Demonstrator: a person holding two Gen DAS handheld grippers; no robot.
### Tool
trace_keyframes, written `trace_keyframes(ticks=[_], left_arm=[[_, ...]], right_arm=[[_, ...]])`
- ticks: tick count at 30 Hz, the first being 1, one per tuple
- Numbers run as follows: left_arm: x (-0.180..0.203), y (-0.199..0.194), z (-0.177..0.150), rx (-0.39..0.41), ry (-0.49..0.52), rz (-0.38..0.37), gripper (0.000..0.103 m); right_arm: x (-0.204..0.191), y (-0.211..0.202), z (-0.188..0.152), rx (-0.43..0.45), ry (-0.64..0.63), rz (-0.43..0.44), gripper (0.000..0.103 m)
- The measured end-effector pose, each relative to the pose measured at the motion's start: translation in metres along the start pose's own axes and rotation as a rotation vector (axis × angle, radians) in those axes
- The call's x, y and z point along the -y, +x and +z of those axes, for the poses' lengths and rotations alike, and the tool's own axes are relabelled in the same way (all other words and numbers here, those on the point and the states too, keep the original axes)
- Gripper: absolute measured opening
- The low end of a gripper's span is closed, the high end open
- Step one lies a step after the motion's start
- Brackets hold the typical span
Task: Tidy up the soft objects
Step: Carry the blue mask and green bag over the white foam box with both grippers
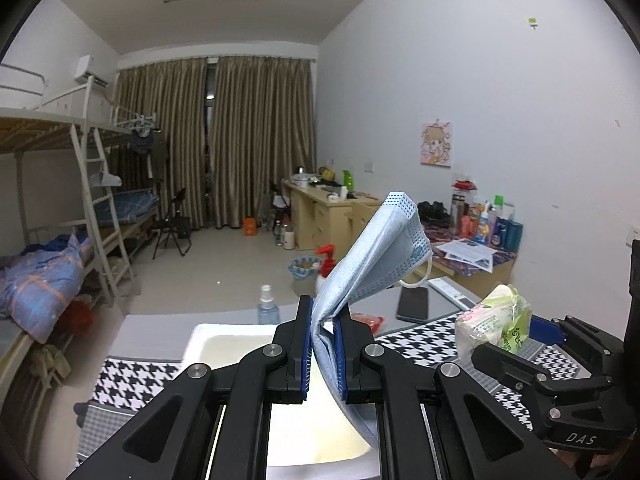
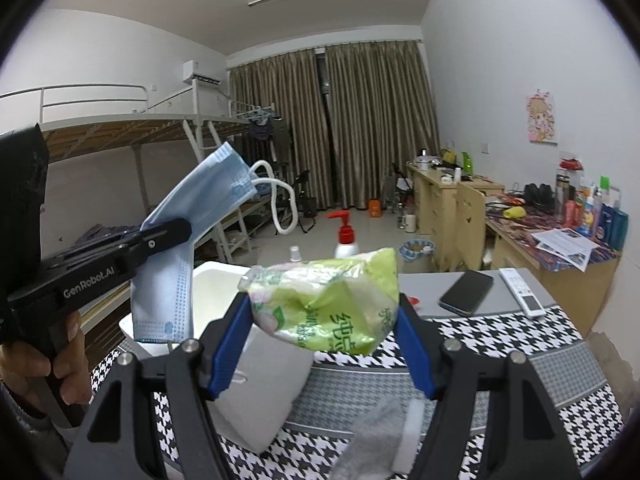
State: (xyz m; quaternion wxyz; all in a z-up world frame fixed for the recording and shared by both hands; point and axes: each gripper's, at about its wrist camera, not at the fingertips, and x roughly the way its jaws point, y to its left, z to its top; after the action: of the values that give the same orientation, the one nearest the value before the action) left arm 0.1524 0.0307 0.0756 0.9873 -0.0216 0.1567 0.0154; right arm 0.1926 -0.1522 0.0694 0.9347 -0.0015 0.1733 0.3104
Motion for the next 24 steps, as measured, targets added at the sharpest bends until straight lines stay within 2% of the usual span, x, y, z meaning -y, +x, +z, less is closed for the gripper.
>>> trace_keyframes(ticks=[16, 24], left_arm=[[-0.028, 0.005, -0.008, -0.031, -0.021, 0.060, 0.011], [-0.038, 0.020, -0.015, -0.100, -0.022, 0.073, 0.014]], right_arm=[[-0.029, 0.025, 0.004, -0.017, -0.034, 0.057, 0.074], [-0.035, 0.039, 0.004, -0.038, -0.043, 0.064, 0.074]])
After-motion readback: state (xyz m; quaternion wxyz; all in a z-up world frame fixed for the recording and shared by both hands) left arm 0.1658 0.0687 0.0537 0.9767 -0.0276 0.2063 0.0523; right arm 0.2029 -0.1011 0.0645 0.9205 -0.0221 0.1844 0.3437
